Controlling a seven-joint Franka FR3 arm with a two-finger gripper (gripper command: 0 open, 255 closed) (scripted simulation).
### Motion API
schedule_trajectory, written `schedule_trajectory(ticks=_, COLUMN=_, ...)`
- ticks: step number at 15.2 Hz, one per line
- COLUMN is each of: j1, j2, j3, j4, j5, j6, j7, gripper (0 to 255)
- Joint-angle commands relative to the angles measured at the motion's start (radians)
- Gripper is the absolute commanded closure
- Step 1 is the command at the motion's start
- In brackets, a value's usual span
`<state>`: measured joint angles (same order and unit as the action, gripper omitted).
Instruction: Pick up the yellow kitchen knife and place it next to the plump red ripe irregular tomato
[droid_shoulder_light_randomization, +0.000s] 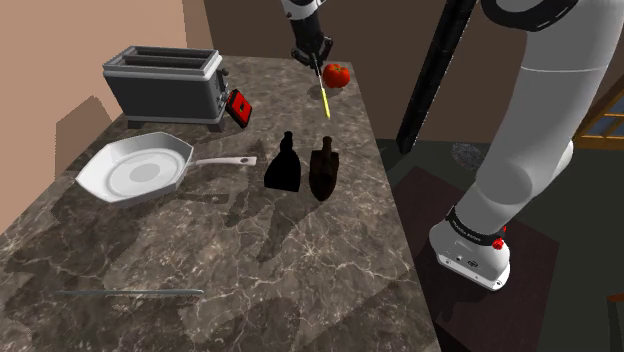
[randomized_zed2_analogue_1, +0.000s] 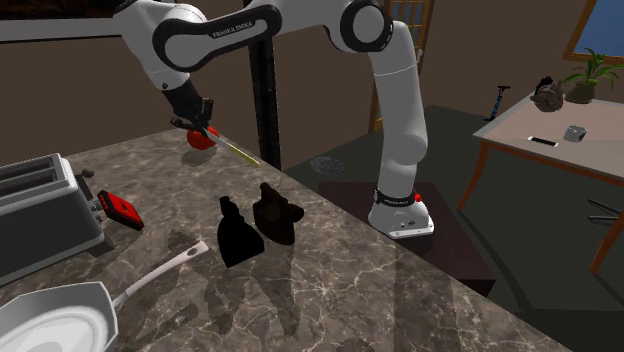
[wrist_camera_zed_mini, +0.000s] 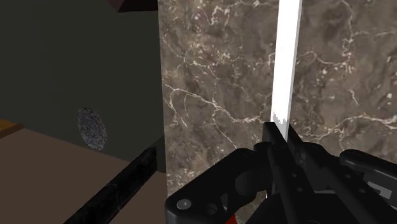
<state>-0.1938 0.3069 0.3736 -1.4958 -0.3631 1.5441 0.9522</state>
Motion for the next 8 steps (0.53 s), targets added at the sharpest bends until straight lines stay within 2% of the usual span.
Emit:
schedule_trajectory(ticks=1, j1=-0.015, j2=0.042, j3=-0.016, j4=0.056, j5=-0.018, j6=-0.005, j7=-0.038, gripper=255)
schedule_trajectory(ticks=8, j1=-0.049, j2=0.222, j3=-0.069, j4=0.324, j5=-0.073, j6=-0.060, j7=-0.170, gripper=255)
